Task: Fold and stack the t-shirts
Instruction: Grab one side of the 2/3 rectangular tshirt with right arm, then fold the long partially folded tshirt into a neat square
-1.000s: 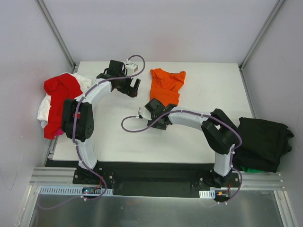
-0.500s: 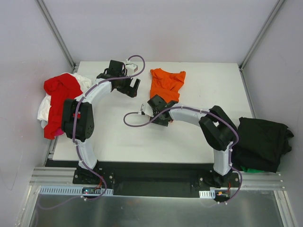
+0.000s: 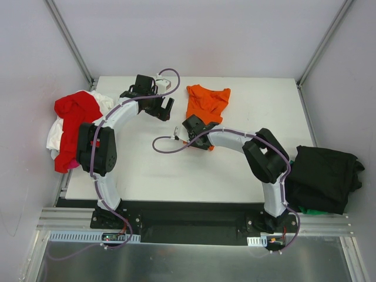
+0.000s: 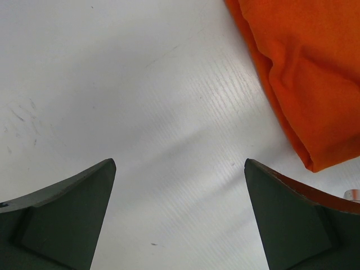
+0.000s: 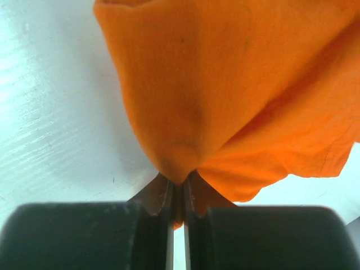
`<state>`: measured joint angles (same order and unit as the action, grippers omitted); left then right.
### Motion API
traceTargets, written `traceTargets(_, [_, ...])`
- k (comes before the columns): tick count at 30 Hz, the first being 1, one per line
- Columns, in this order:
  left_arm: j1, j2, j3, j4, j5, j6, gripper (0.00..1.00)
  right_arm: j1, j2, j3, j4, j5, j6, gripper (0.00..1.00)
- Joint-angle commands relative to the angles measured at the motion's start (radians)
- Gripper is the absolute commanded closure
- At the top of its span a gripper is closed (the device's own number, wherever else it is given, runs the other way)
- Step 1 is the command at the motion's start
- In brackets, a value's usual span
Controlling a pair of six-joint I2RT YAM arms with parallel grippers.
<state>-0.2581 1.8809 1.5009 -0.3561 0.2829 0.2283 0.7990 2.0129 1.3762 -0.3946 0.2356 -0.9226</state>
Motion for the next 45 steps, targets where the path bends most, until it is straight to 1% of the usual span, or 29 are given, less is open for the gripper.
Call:
traceTargets(1, [0.008,-0.006,-0.005,0.016,-0.001,0.019,0.01,0.005,-0.009,0.015,-0.052,-0.05,0.027,0.99])
traceTargets(6, [0.011,-0.008,-0.004,0.014,-0.007,0.02,0.01,0.061,-0.081,-0.058,-0.107,-0.061,0.037,0.99])
traceTargets(7, [0.011,-0.008,-0.004,0.014,-0.004,0.019,0.01,0.074,-0.118,-0.069,-0.119,-0.074,0.045,0.99])
traceTargets(12, [0.011,-0.009,0.004,0.014,-0.001,0.017,0.01,0.18,-0.212,-0.13,-0.204,-0.114,0.073,0.99])
traceTargets(17, [0.011,-0.02,-0.014,0.014,-0.014,0.039,0.01,0.298,-0.295,-0.152,-0.291,-0.151,0.108,0.99])
traceTargets(22, [0.011,-0.011,-0.033,0.014,-0.03,0.048,0.01,0.387,-0.39,-0.169,-0.32,-0.11,0.14,0.99])
traceTargets(27, [0.022,0.004,-0.037,0.02,-0.025,0.037,0.01,0.399,-0.44,-0.141,-0.336,-0.015,0.136,0.99])
traceTargets(33, [0.025,0.003,-0.044,0.031,-0.024,0.028,0.01,0.393,-0.43,-0.069,-0.322,0.158,0.071,0.99])
traceTargets(39, [0.025,-0.014,-0.056,0.031,-0.014,0.025,0.01,0.329,-0.375,0.012,-0.303,0.195,0.015,0.99])
traceTargets(45, [0.026,-0.023,-0.07,0.032,-0.011,0.028,0.01,0.255,-0.327,0.061,-0.268,0.196,-0.025,0.99])
